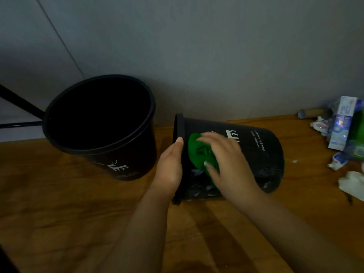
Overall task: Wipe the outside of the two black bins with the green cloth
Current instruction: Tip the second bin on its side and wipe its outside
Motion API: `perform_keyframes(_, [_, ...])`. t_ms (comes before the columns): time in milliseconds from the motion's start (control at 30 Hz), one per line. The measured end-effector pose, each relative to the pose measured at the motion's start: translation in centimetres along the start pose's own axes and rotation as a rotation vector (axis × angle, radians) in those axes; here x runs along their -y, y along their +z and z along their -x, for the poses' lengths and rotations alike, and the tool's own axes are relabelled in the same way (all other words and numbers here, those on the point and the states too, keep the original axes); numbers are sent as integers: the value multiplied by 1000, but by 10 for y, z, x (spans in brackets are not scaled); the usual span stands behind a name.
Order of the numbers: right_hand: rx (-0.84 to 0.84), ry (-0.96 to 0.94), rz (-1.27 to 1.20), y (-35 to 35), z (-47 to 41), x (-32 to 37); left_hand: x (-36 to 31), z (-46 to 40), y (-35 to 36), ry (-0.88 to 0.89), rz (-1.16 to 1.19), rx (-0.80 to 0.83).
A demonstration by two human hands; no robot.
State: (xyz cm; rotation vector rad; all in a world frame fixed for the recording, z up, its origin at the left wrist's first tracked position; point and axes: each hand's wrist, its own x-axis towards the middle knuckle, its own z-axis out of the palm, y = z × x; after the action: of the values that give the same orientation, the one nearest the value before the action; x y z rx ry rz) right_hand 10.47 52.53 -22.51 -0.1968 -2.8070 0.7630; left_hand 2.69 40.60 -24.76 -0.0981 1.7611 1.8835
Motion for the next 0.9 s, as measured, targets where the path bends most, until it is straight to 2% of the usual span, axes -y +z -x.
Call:
perform_keyframes(100, [137,-101,17,1,16,-2,0,-3,-2,15,-14,-12])
perform_keyframes(167, [95,-89,40,0,17,-11,-1,-3,-1,7,-20,-15])
perform_keyframes(300, [-127,93,-6,2,3,-15,-1,-3,1,-8,-10,-13])
perform_keyframes(467, [-38,5,48,7,9,-8,10,8,-2,37,-17,6])
perform_keyframes(567, [-58,3,66,5,7,-10,27,20,-6,34,48,8])
perform_keyframes(700, [-101,30,41,14,6,-3,27,20,-4,64,1,-3])
perform_keyframes(900, [-14,-183,192,22,29,-13,23,14,-3,25,-8,1])
